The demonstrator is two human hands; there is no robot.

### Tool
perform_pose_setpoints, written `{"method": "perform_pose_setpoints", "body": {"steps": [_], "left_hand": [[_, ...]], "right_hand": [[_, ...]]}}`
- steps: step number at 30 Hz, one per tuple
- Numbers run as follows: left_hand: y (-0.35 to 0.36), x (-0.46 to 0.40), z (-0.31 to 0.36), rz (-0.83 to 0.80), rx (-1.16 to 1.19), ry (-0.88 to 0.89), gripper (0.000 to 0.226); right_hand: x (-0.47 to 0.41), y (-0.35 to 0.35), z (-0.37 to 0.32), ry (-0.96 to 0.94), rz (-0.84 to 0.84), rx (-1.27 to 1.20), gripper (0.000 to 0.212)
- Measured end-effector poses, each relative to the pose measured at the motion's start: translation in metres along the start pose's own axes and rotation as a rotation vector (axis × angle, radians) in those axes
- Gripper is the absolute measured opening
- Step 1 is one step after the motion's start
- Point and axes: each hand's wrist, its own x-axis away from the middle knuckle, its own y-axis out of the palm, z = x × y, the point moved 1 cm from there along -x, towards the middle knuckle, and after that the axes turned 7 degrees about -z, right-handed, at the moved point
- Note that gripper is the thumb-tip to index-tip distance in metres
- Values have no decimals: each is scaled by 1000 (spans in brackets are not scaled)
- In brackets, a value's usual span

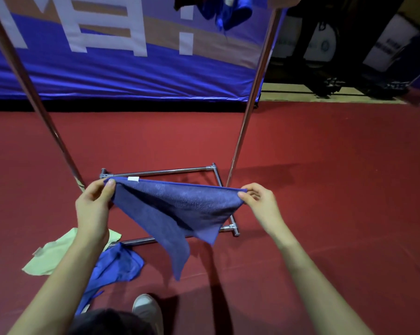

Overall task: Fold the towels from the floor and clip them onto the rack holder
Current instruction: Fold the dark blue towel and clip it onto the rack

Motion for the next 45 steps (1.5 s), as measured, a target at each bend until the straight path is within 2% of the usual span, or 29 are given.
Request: {"method": "perform_pose_setpoints", "body": {"steps": [7, 12, 15, 19, 23, 26, 31, 34, 38, 42, 45], "left_hand": [[-1, 1, 3, 29, -63, 46, 11], [6, 4, 6, 47, -55, 24, 10], [20, 10, 8, 2, 12, -16, 7], [47, 26, 7, -71, 36, -67, 11], [71, 43, 5, -204, -21, -110, 12], [74, 48, 3, -275, -48, -135, 19], [68, 56, -1, -358, -139, -163, 16], [71, 58, 0, -348, -170, -141, 16], [84, 55, 9, -341, -101, -143, 14], [97, 48, 20, -372, -84, -107, 19], [99, 46, 19, -342, -61, -116, 9]], "right_hand": [[6, 2, -15, 59, 26, -307, 11], [10, 15, -24, 5, 170, -313, 12], [15, 39, -34, -14, 184, -312, 17], [24, 78, -49, -22, 113, -310, 27], [33, 112, -56, -73, -13, -198, 23], [36, 117, -56, -83, -10, -177, 15], [43, 114, -52, -73, 47, -204, 11], [47, 115, -54, -64, 13, -224, 9], [46, 109, -60, -80, 28, -262, 22], [39, 96, -66, -114, 20, -262, 24], [40, 93, -67, -134, -51, -227, 36]]}}
